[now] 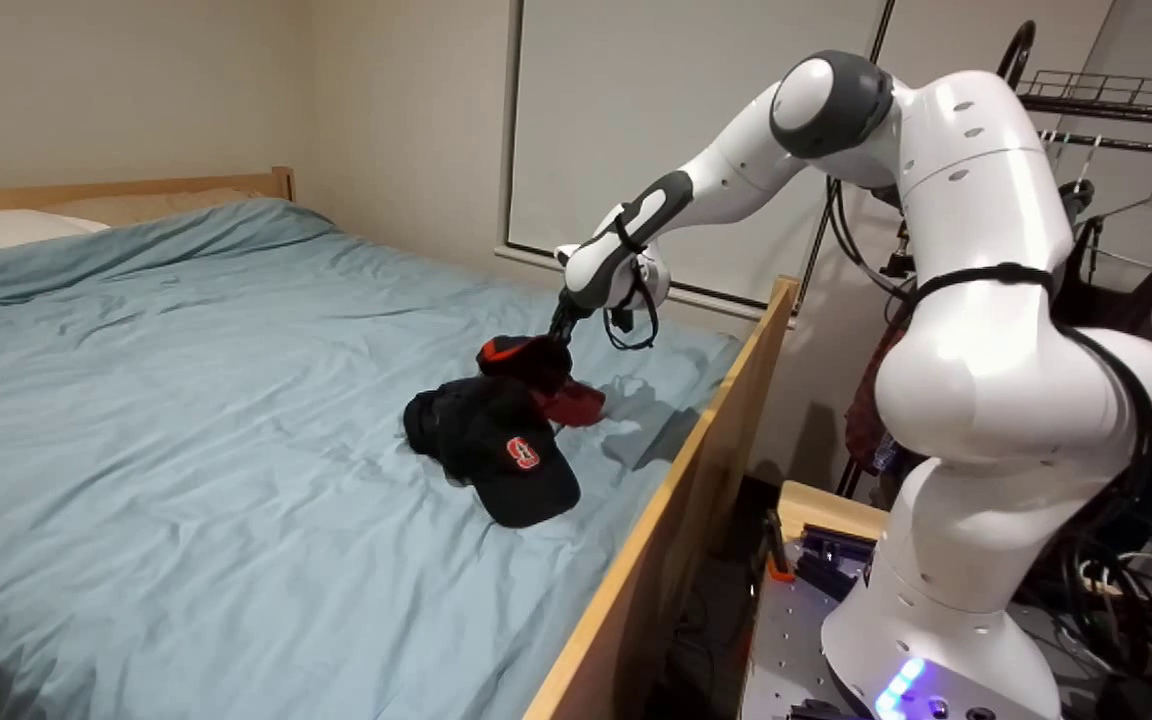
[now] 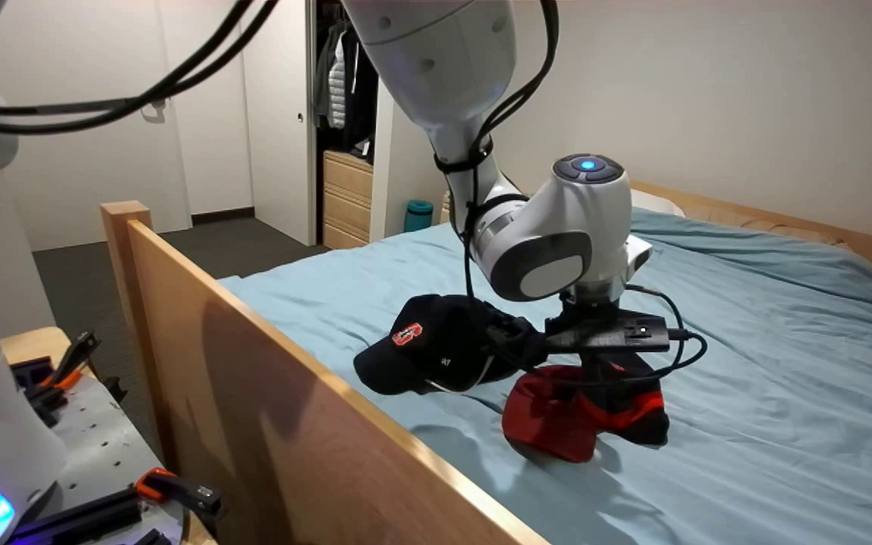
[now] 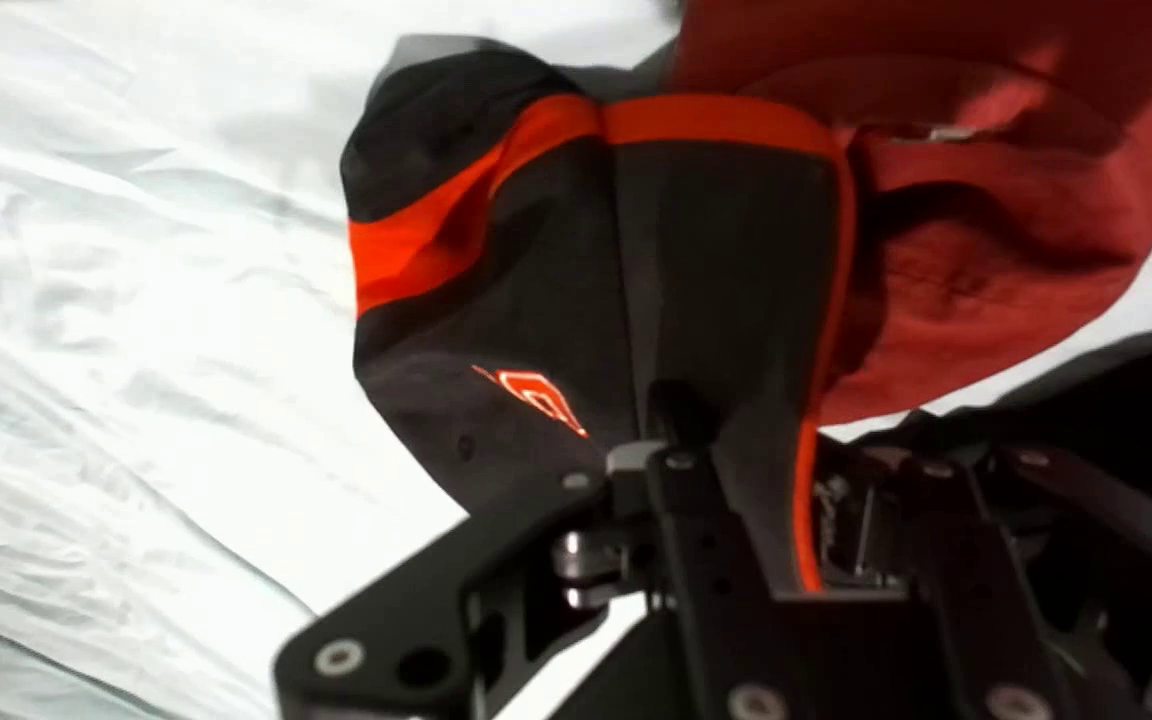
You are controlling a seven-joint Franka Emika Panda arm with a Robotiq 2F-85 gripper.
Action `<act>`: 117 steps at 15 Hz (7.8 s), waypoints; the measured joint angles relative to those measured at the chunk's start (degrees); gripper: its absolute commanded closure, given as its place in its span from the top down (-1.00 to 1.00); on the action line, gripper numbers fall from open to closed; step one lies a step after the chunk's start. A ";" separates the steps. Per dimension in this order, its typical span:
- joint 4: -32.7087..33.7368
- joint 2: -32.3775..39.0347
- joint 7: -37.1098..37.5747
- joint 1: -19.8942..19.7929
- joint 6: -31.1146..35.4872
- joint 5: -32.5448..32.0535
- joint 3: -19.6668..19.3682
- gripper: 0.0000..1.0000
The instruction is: Put the left and right caps on the middle cap one at a time
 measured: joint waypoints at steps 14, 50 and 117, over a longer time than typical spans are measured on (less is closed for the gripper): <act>-7.73 -2.46 -12.99 -27.45 -4.50 10.52 38.38 -0.89; -27.59 -26.34 -21.46 -25.18 -33.73 2.54 28.70 1.00; 2.73 8.49 -86.66 -23.52 -35.49 3.95 18.20 0.56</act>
